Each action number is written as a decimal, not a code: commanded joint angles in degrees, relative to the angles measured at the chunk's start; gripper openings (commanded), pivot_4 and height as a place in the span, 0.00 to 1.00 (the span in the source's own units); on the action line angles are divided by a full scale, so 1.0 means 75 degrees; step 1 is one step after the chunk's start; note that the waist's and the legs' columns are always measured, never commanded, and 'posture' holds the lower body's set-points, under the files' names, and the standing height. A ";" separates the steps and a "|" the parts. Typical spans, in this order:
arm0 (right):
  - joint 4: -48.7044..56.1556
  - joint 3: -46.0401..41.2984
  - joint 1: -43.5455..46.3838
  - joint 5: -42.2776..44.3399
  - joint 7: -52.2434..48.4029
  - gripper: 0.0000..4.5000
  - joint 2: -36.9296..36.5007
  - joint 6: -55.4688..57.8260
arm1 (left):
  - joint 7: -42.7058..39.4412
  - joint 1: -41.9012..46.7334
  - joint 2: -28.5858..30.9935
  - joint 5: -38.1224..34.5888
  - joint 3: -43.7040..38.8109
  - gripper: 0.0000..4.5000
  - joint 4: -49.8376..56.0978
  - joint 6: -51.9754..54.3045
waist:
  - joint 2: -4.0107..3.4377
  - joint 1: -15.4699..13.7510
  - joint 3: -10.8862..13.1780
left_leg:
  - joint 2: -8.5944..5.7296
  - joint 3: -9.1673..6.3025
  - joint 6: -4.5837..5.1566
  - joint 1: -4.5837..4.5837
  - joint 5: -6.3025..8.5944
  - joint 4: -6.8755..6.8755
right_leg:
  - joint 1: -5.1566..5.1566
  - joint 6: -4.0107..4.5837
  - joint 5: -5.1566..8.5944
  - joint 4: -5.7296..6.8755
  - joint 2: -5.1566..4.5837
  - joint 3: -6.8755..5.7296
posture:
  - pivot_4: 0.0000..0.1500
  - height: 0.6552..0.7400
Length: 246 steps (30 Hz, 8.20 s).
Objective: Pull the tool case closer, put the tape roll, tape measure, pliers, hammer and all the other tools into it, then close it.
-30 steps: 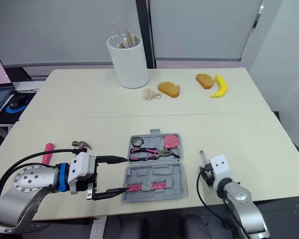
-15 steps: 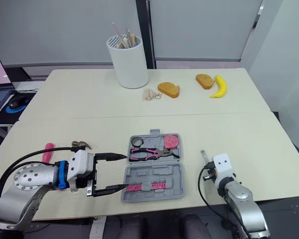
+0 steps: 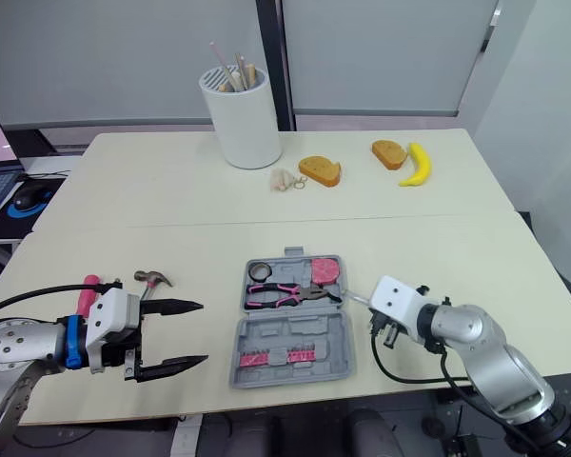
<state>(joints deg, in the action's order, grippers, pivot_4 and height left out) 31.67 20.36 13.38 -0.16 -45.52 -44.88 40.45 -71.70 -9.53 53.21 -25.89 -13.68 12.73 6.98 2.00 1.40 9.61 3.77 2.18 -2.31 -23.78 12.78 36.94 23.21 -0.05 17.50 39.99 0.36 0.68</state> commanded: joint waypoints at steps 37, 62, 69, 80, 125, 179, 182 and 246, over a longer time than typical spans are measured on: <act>-0.4919 0.3113 0.4050 -0.1448 -0.1244 0.07 0.3856 -0.1149 | 0.0041 -0.0221 -0.0103 0.0570 0.0129 1.00 -0.0011 -0.0458 | 0.0007 0.0033 0.0002 | 0.0002 0.0000 0.0000 -0.0007 0.0000 0.0003 | 0.0010 0.0041 -0.0022 0.0014 -0.0040 -0.0011 | 1.00 0.93; -0.4877 0.2720 0.3798 -0.1442 -0.1475 0.01 0.3701 -0.2634 | 0.0144 -0.0120 -0.0157 0.0595 0.0377 1.00 0.0043 -0.0436 | 0.0007 0.0033 0.0003 | 0.0003 -0.0003 0.0000 -0.0006 0.0000 0.0002 | 0.0010 0.0042 -0.0022 0.0018 -0.0039 -0.0015 | 1.00 0.93; -0.5625 0.2856 0.3718 -0.1824 -0.1415 0.00 0.3806 -0.3030 | 0.0151 -0.0197 -0.0139 0.0601 0.0335 1.00 0.0082 -0.0430 | 0.0007 0.0033 0.0003 | 0.0001 -0.0003 0.0000 -0.0006 0.0000 0.0002 | 0.0010 0.0042 -0.0022 0.0018 -0.0041 -0.0015 | 1.00 0.93; -0.5882 0.2873 0.3494 -0.2237 -0.1361 0.00 0.3854 -0.3467 | 0.0177 -0.0230 -0.0183 0.0642 0.0300 1.00 -0.0034 -0.0585 | 0.0008 0.0032 0.0002 | 0.0002 -0.0005 0.0000 -0.0003 0.0000 0.0002 | 0.0009 0.0042 -0.0022 0.0021 -0.0040 -0.0016 | 1.00 0.93; -0.1100 -0.5130 -0.2258 0.2403 -0.2824 0.99 -0.1814 -0.2190 | 0.1529 -0.1045 0.0041 -0.0317 -0.3880 1.00 -0.4591 0.1415 | 0.0056 -0.0003 -0.0022 | 0.0035 0.0000 -0.0002 0.0006 0.0000 -0.0006 | -0.0005 0.0040 -0.0016 0.0003 -0.0077 -0.0027 | 1.00 0.93; -0.0205 -0.1843 0.1284 0.3433 -0.2411 0.99 -0.0570 -0.1284 | 0.6230 0.0888 -0.2797 0.0521 -0.1697 1.00 -0.1807 0.3619 | 0.0087 -0.0048 -0.0041 | -0.0005 -0.0008 -0.0001 0.0003 0.0000 0.0004 | -0.0010 0.0029 -0.0027 0.0010 -0.0078 -0.0015 | 1.00 0.93; -0.0284 -0.1674 0.1417 0.3333 -0.2432 0.99 -0.0517 -0.1333 | 0.6434 0.1451 -0.2879 0.0772 -0.1370 1.00 -0.2449 0.3484 | 0.0088 -0.0047 -0.0041 | -0.0008 -0.0008 -0.0001 0.0000 0.0000 0.0004 | -0.0009 0.0029 -0.0028 0.0009 -0.0071 -0.0014 | 1.00 0.93; 0.0321 -0.1573 0.0749 0.3044 -0.1979 1.00 -0.0558 -0.1423 | 0.4614 0.0726 -0.2560 0.0956 0.0396 0.02 -0.0532 0.3014 | 0.0055 -0.0123 -0.0050 | -0.0011 -0.0001 -0.0002 0.0000 0.0000 0.0004 | -0.0009 0.0022 -0.0031 0.0003 -0.0070 -0.0004 | 1.00 0.93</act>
<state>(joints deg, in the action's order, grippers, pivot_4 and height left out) 32.39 8.84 18.31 22.85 -60.84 -49.13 30.75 -38.28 -4.41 34.33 -19.24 -11.02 8.29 29.95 2.41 0.48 9.24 3.69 2.18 -2.32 -23.79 12.78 36.97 23.14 0.11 17.27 40.01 -0.15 0.64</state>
